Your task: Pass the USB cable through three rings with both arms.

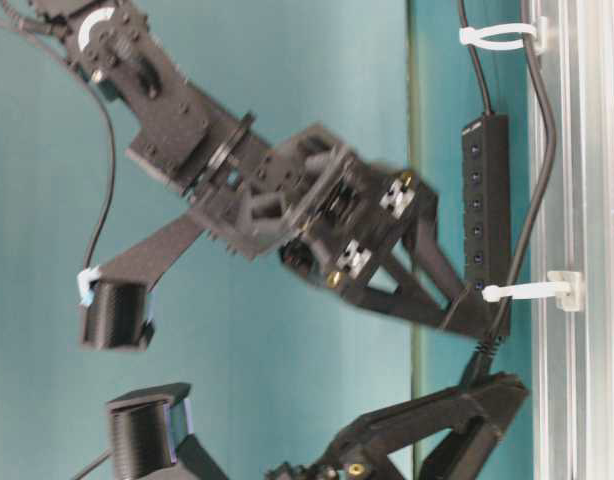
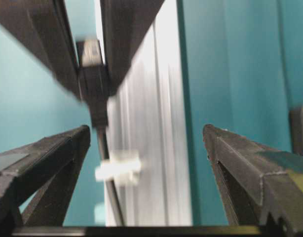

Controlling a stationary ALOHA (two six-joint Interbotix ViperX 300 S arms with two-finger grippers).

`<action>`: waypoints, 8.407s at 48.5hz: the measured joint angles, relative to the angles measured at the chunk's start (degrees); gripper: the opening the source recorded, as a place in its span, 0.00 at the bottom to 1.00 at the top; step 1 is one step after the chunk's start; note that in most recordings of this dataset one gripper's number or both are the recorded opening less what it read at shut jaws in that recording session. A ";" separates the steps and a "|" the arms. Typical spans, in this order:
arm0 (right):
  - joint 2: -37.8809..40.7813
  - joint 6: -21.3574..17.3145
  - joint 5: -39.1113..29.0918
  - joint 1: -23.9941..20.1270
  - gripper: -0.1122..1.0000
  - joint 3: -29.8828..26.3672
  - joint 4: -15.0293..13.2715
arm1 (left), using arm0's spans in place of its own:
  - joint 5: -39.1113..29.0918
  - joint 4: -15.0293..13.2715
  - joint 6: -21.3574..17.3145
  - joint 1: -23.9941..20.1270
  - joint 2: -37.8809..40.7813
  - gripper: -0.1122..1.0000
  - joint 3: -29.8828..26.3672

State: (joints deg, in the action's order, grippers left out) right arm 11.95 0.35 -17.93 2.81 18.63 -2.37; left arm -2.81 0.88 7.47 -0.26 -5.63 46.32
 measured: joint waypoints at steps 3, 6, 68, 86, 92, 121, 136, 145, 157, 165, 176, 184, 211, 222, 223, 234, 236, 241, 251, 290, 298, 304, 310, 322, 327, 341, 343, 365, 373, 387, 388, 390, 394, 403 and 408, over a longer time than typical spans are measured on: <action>0.44 0.79 0.00 0.00 0.84 -0.44 0.00 | -0.62 0.00 0.00 0.00 -0.35 0.29 0.00; 0.88 1.41 -0.09 -0.18 0.84 -0.79 0.00 | -1.41 0.00 -0.09 0.09 -0.88 0.29 0.00; 3.52 2.20 -1.76 -2.37 0.04 -5.01 0.00 | -4.04 0.00 -0.35 -0.35 -5.45 0.29 1.58; 4.66 2.20 -5.71 -2.46 0.04 -6.94 0.00 | -6.68 0.09 0.53 -0.18 -7.56 0.40 2.20; 5.98 2.20 -7.91 -2.20 0.04 -7.47 -0.09 | -8.96 0.00 0.70 0.35 -10.46 0.75 3.16; 12.39 2.20 -16.26 -1.05 0.04 -15.12 -0.09 | -13.36 0.00 3.60 1.23 -28.04 0.76 11.34; 15.21 3.69 -21.45 -0.70 0.04 -21.18 0.00 | -15.29 0.09 4.57 1.23 -29.18 0.75 11.95; 16.35 5.89 -27.16 -0.70 0.04 -24.43 0.70 | -15.29 0.00 4.57 1.23 -29.18 0.75 11.95; 16.70 6.77 -29.09 -0.79 0.04 -25.40 1.49 | -15.29 0.00 4.57 1.32 -29.09 0.75 12.04; 16.79 7.03 -28.30 -1.14 0.04 -25.40 1.49 | -15.29 0.00 4.57 1.32 -29.09 0.75 12.22; 17.23 7.12 -28.04 -1.32 0.04 -25.75 1.58 | -15.73 0.09 4.57 1.23 -29.09 0.75 12.48; 17.93 7.12 -28.04 -1.41 0.04 -26.46 1.76 | -17.23 0.00 4.57 1.23 -29.27 0.75 12.57; 20.92 7.12 -27.86 -1.58 0.04 -30.76 1.93 | -17.40 0.09 4.66 0.97 -29.00 0.75 13.10; 21.80 7.12 -26.81 -1.49 0.04 -31.90 1.93 | -17.40 0.00 4.57 0.97 -29.44 0.75 14.24; 21.80 7.12 -26.54 -1.49 0.04 -31.99 2.02 | -17.40 0.00 4.57 0.88 -29.53 0.75 14.41; 21.88 7.12 -25.22 -1.49 0.04 -31.90 4.31 | -17.40 0.09 4.57 0.97 -33.49 0.75 18.28; 21.80 7.21 -25.14 -1.41 0.04 -31.90 4.48 | -17.40 0.09 4.66 0.88 -34.10 0.75 18.98; 21.88 7.12 -25.05 -1.41 0.04 -31.99 4.57 | -16.96 0.09 4.57 0.70 -35.51 0.75 20.48; 21.88 7.12 -23.38 -1.32 0.04 -31.99 5.10 | -12.66 0.00 4.57 0.09 -35.95 0.75 22.50; 21.88 7.03 -22.32 -0.97 0.04 -31.90 7.65 | 5.10 0.00 2.99 -0.35 -21.45 0.74 22.94; 21.88 7.03 -22.32 -0.97 0.04 -31.90 7.73 | 7.73 0.09 1.58 -1.05 -19.07 0.74 22.41; 21.88 7.12 -22.32 -0.97 0.04 -31.99 7.73 | 8.79 0.00 1.32 -1.41 -17.05 0.74 22.06; 21.88 7.03 -22.32 -0.97 0.04 -31.90 7.73 | 10.46 0.00 1.32 -1.49 -14.77 0.74 21.62; 21.80 7.12 -22.32 -0.97 0.04 -31.82 7.82 | 14.41 0.09 1.14 -1.49 -10.37 0.74 20.92; 21.80 7.12 -22.32 -0.97 0.04 -31.64 7.82 | 15.21 0.09 0.88 -1.49 -8.88 0.74 20.74; 21.80 7.12 -22.32 -0.97 0.04 -31.03 7.82 | 15.91 0.00 0.88 -1.49 -7.56 0.74 20.65; 21.80 7.12 -22.32 -0.97 0.04 -31.03 7.82 | 15.82 0.09 0.88 -1.49 -7.56 0.74 20.65; 21.80 7.03 -21.01 -0.88 0.04 -31.11 7.82 | 15.64 0.00 1.76 -1.67 -11.78 0.62 22.68; 21.80 7.12 -20.57 -0.88 0.04 -31.11 7.82 | 15.82 0.09 1.76 -1.67 -13.36 0.61 24.08; 21.62 7.03 -19.16 -0.88 0.04 -31.11 7.82 | 17.23 0.00 1.41 -1.67 -13.62 0.61 24.26; 21.62 7.03 -19.16 -0.97 0.04 -31.03 7.82 | 17.31 0.09 1.32 -1.67 -13.62 0.61 24.26; 21.71 7.03 -19.07 -0.88 0.04 -31.11 7.82 | 17.49 0.09 1.32 -1.67 -13.54 0.61 24.35; 21.62 6.42 -18.90 -0.88 0.04 -31.11 7.82 | 17.67 0.09 1.23 -1.67 -13.54 0.61 24.26; 21.71 4.75 -18.37 -0.88 0.04 -31.03 7.91 | 17.75 0.09 1.23 -1.67 -13.36 0.61 24.26; 21.62 4.66 -18.28 -0.88 0.04 -31.03 7.82 | 17.75 0.09 1.23 -1.67 -13.36 0.61 24.35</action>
State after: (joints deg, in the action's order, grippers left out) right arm 33.57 5.01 -36.21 1.93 -12.39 5.45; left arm 14.94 0.97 8.70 -1.93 -18.98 70.66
